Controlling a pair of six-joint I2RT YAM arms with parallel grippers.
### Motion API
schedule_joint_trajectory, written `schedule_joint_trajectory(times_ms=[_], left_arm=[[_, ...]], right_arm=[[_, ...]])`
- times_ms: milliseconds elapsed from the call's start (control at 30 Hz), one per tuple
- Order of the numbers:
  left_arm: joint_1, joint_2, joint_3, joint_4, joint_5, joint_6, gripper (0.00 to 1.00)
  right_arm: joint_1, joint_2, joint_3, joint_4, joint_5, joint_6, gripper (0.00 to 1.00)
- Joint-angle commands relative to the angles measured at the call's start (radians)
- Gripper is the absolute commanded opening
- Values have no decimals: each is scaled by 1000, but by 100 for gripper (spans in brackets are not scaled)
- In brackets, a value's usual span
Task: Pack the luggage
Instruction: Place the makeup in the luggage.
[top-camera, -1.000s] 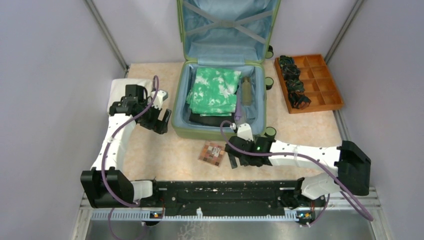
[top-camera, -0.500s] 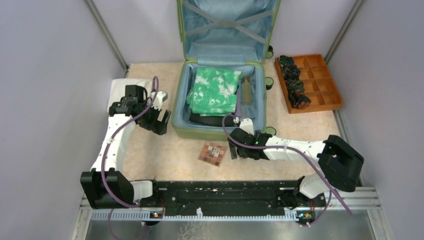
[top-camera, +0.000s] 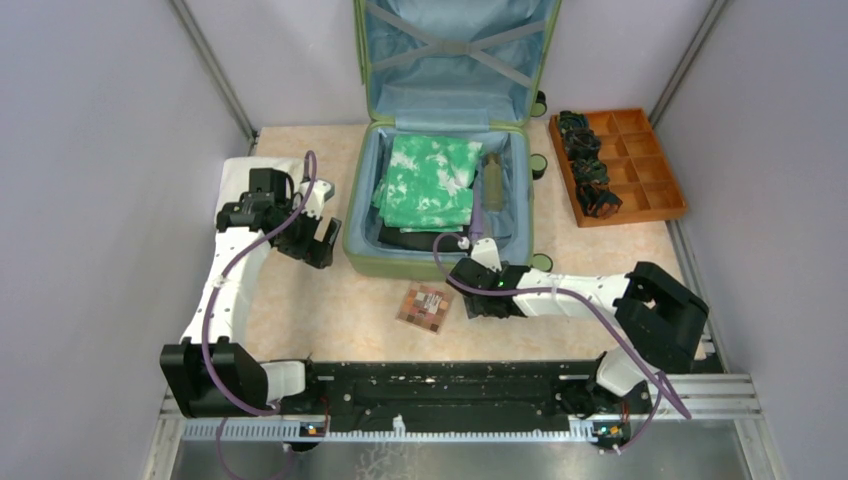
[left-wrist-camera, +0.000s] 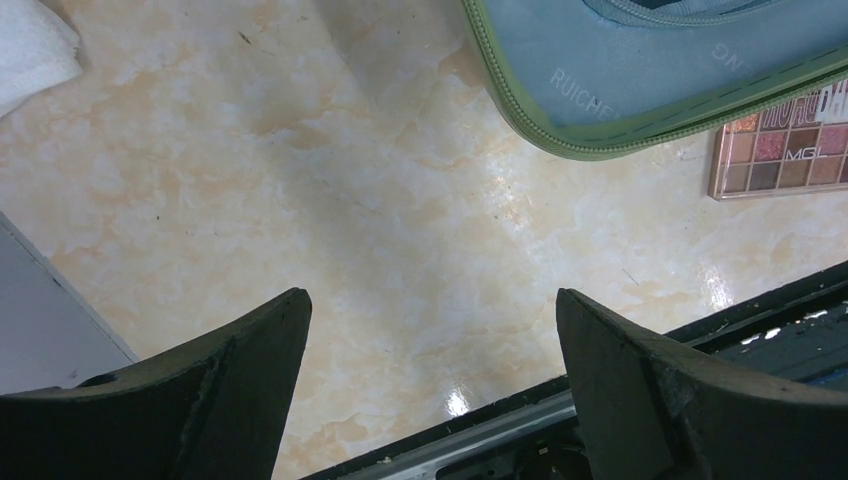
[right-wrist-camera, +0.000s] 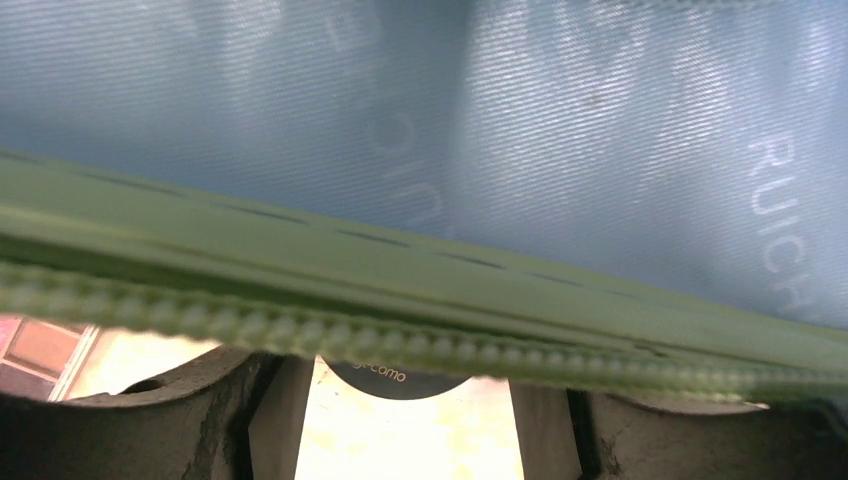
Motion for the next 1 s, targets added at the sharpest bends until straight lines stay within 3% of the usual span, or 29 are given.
schedule_joint_trajectory(times_ms=[0, 100, 167, 367, 500, 700, 967], left_arm=[[4, -14, 24, -3, -7, 1, 99], [3, -13, 19, 1, -6, 1, 99], [4, -12, 17, 4, -4, 0, 99], [3, -7, 9, 3, -3, 7, 99], [4, -5, 8, 6, -5, 8, 99], [3, -6, 0, 10, 2, 9, 99], [4, -13, -11, 14, 4, 15, 99]], right_arm=[[-19, 42, 20, 107, -101, -48, 41], [-18, 15, 14, 107, -100, -52, 24], [-12, -29, 8, 99, -102, -53, 18], [34, -243, 72, -30, -137, -45, 13], [5, -307, 267, -186, -138, -92, 12], [-186, -144, 659, -299, -159, -231, 12], [-405, 209, 918, -285, -208, -306, 10]])
